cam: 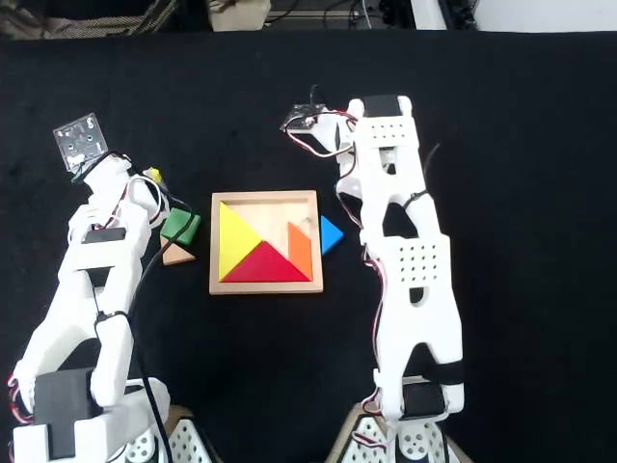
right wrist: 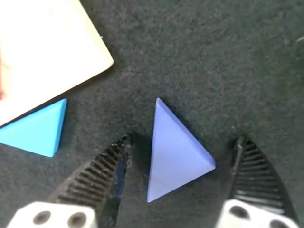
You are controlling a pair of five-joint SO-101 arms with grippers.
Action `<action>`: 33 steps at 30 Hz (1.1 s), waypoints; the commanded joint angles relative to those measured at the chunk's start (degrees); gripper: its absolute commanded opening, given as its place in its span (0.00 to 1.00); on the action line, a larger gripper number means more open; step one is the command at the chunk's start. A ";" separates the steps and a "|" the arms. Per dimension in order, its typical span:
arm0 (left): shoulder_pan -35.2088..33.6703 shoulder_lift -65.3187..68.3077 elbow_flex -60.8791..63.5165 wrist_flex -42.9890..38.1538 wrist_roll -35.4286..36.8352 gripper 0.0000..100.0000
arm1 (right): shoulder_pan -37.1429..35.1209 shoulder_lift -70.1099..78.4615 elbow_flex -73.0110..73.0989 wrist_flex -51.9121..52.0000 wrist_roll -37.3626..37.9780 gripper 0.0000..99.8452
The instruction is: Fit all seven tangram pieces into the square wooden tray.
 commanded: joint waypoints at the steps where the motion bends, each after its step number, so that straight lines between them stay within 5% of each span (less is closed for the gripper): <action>1: -0.40 -0.35 -4.09 -1.32 -0.35 0.12 | 2.29 -0.92 -5.76 1.58 0.62 0.33; 20: -0.40 -0.35 -4.09 -1.32 -0.35 0.12 | 2.11 4.97 -9.01 4.31 0.62 0.32; 33: -0.40 -0.35 -4.09 -1.32 -0.35 0.12 | 2.46 5.14 -8.57 4.31 0.88 0.13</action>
